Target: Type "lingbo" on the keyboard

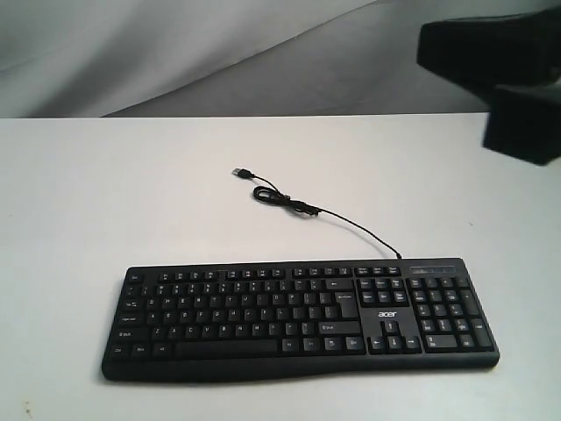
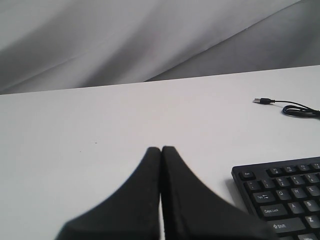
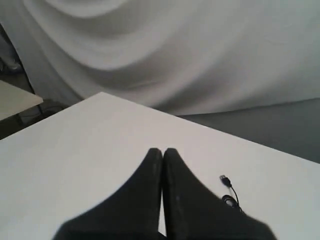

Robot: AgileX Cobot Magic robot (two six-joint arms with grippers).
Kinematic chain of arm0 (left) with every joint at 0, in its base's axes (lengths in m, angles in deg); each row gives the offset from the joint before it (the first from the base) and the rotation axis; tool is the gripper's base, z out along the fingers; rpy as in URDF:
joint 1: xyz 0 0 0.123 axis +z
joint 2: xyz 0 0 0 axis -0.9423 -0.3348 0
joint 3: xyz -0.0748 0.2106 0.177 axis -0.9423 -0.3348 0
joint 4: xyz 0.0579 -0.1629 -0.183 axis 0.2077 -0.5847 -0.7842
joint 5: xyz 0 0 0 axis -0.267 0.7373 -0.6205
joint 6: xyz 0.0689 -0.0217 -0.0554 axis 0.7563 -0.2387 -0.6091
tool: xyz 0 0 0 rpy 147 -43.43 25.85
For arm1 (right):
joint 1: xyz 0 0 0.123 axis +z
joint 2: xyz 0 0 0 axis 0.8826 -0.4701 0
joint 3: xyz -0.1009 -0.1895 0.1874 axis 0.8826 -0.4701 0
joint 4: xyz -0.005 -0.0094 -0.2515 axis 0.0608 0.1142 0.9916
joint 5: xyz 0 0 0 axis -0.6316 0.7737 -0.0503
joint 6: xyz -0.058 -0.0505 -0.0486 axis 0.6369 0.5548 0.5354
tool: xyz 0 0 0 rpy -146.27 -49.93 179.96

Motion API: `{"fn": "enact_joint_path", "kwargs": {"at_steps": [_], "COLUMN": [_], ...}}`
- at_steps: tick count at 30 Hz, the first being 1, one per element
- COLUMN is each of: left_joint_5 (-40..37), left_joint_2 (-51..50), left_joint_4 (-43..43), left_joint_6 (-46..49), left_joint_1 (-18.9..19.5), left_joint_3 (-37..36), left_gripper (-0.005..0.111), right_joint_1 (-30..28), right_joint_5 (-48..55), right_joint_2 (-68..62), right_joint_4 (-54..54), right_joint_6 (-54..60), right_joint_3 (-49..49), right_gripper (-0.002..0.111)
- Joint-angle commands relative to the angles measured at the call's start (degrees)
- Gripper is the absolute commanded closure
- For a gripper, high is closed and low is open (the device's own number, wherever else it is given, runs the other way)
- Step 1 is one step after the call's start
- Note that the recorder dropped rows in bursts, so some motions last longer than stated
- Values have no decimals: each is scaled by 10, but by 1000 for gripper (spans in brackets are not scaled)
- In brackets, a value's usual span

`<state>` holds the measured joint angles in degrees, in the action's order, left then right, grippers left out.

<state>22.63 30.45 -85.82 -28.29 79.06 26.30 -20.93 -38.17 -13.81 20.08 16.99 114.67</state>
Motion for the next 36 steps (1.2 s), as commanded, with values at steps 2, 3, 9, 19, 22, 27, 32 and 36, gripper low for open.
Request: {"fn": "enact_joint_path", "kwargs": {"at_steps": [2, 3, 9, 19, 22, 27, 32, 36], "left_joint_5": [3, 3, 3, 3, 3, 3, 3, 3], "left_joint_2": [1, 1, 1, 1, 1, 1, 1, 1], "left_joint_4": [-5, -5, -5, -5, -5, -5, -5, -5], "left_joint_6": [-2, -2, -2, -2, -2, -2, -2, -2], "left_joint_1": [1, 1, 1, 1, 1, 1, 1, 1], "left_joint_3": [-2, -2, -2, -2, -2, -2, -2, -2], "left_gripper": [106, 106, 106, 106, 106, 106, 106, 106], "right_joint_1": [-5, -7, -122, -346, -388, -445, -467, -467], "right_joint_5": [62, 72, 104, 102, 101, 114, 125, 125], "right_joint_2": [50, 57, 70, 216, 276, 339, 348, 348], "right_joint_4": [28, 36, 28, -8, -8, -8, 16, 28], "right_joint_6": [3, 3, 3, 1, 1, -2, 3, 14], "right_joint_3": [-4, -4, -17, -163, -204, -224, -224, -224], "right_gripper": [108, 108, 108, 108, 108, 108, 108, 108]}}
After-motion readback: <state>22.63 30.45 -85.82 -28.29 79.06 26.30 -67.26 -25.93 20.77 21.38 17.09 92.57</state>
